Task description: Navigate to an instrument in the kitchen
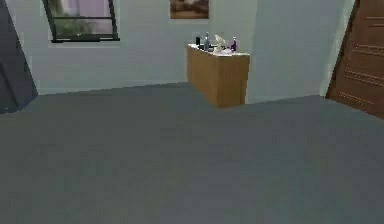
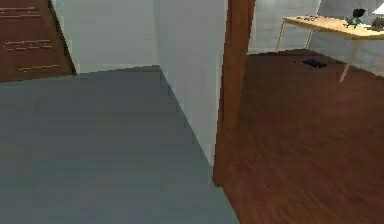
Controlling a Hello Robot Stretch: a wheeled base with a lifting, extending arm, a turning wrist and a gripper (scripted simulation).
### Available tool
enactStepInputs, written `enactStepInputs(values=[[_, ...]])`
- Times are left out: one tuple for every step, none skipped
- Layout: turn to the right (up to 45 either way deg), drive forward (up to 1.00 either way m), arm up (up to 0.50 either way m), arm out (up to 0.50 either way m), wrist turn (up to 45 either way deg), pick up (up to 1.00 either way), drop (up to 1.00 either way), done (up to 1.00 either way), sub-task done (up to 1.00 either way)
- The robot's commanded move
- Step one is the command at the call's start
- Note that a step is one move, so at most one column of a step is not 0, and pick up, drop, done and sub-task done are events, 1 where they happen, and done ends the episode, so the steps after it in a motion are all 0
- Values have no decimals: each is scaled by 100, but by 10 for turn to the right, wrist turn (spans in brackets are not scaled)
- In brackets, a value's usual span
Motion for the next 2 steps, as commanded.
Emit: enactStepInputs(values=[[0, 100, 0, 0, 0, 0, 0, 0, 0], [0, 100, 0, 0, 0, 0, 0, 0, 0]])
